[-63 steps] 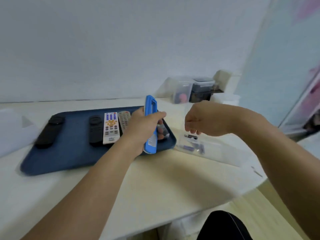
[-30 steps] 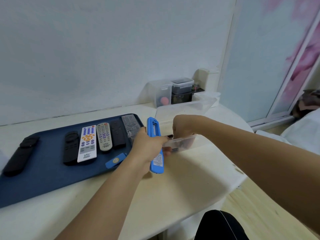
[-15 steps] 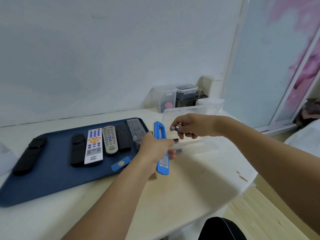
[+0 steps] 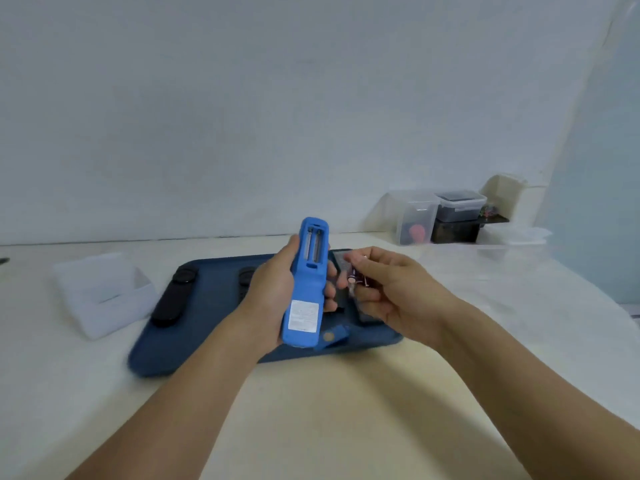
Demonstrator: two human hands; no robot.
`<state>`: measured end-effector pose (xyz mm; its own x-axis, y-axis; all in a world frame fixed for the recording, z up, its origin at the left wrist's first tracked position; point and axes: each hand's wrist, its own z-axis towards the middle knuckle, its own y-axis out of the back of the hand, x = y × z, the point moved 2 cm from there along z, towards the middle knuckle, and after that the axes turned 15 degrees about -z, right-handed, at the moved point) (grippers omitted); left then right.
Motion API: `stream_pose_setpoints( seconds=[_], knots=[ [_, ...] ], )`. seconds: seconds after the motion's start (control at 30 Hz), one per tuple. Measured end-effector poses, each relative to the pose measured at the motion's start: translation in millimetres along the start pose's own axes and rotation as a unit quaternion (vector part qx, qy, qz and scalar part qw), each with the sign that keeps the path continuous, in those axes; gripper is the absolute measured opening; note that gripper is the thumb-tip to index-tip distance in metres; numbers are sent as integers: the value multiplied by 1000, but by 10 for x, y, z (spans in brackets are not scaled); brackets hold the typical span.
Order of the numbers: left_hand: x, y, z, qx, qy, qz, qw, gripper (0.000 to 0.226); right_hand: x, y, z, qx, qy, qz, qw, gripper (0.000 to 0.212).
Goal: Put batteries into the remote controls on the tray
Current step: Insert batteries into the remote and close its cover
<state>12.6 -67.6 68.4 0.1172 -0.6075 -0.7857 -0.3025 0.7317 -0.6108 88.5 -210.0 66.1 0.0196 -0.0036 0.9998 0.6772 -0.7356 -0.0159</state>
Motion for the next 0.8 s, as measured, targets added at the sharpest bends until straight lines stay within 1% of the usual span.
stream_pose_setpoints(
  seconds=[0.13,0.23,0.3,0.4,0.5,0.67,0.8],
  knots=[
    [-172,442,20,-48,-15,14,999,52,-75,-453,486,-69,13,27,997,19],
    [-194,676,44,-68,-15,2,998,53,-151,-713,708,-101,30,20,994,24],
    [-169,730,55,-65,-6,2,998,56,-193,-800,767,-124,60,-29,990,25],
    [-109,695,85,-45,3,23,999,55,-171,-788,748,-158,132,-137,969,24],
    [-49,601,103,-33,-9,78,996,51,-149,-730,689,-163,171,-192,953,26],
    [13,523,133,-26,-29,133,990,48,-145,-702,626,-180,188,-201,945,28],
    [7,509,127,-10,-46,159,986,32,-156,-679,659,-179,199,-218,939,24]
  ],
)
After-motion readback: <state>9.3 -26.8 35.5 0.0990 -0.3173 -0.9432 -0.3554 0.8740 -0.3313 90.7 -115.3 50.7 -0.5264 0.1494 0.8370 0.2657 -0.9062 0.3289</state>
